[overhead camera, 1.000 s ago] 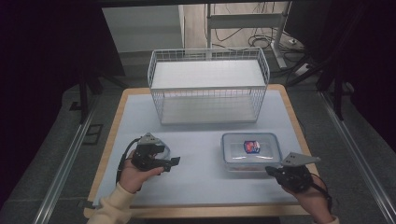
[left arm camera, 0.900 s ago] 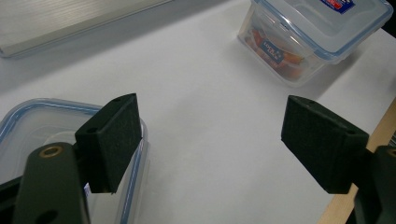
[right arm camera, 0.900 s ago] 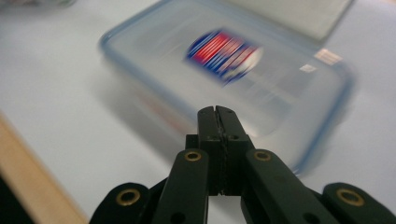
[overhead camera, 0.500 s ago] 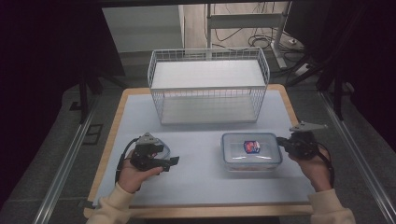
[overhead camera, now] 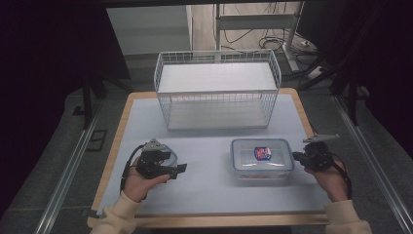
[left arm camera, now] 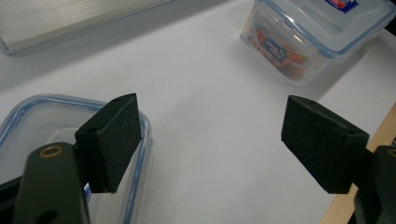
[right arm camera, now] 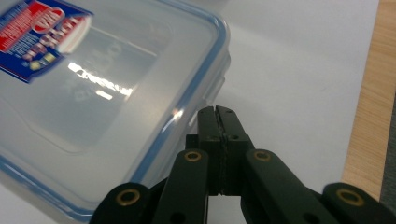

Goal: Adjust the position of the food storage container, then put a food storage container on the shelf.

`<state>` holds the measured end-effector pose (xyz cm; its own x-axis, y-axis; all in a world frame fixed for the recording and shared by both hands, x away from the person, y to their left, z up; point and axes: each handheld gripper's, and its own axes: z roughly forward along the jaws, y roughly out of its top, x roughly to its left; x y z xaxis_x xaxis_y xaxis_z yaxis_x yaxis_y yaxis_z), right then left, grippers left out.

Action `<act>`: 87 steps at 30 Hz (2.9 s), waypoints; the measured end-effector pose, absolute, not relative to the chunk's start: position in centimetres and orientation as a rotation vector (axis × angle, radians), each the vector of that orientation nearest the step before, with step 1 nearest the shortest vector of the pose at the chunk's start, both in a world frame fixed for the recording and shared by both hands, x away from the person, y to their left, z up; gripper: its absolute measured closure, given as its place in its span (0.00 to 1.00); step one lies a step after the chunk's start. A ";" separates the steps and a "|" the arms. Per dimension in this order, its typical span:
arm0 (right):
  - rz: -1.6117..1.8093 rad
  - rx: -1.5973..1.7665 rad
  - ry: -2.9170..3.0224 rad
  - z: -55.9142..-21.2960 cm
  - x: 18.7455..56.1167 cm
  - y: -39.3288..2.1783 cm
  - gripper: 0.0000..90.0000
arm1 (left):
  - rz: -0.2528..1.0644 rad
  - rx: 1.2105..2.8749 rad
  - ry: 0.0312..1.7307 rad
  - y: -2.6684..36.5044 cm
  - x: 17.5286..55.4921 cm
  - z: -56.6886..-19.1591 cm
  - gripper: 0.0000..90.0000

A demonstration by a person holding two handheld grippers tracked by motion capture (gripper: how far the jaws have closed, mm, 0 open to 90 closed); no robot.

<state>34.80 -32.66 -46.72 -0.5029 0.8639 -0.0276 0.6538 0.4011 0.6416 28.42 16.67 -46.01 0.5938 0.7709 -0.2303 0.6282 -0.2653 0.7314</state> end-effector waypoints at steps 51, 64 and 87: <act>0.978 1.153 2.454 -49.1 35.1 -23.5 1.00 | 0.215 1.969 1.133 17.6 28.7 -46.0 0.22; 1.064 1.185 2.377 -47.8 34.7 -26.2 0.99 | 0.229 1.946 1.141 17.8 28.7 -45.7 0.22; 1.307 1.265 2.347 -46.2 34.3 -28.1 0.45 | 0.138 1.884 1.196 17.6 29.6 -46.6 0.20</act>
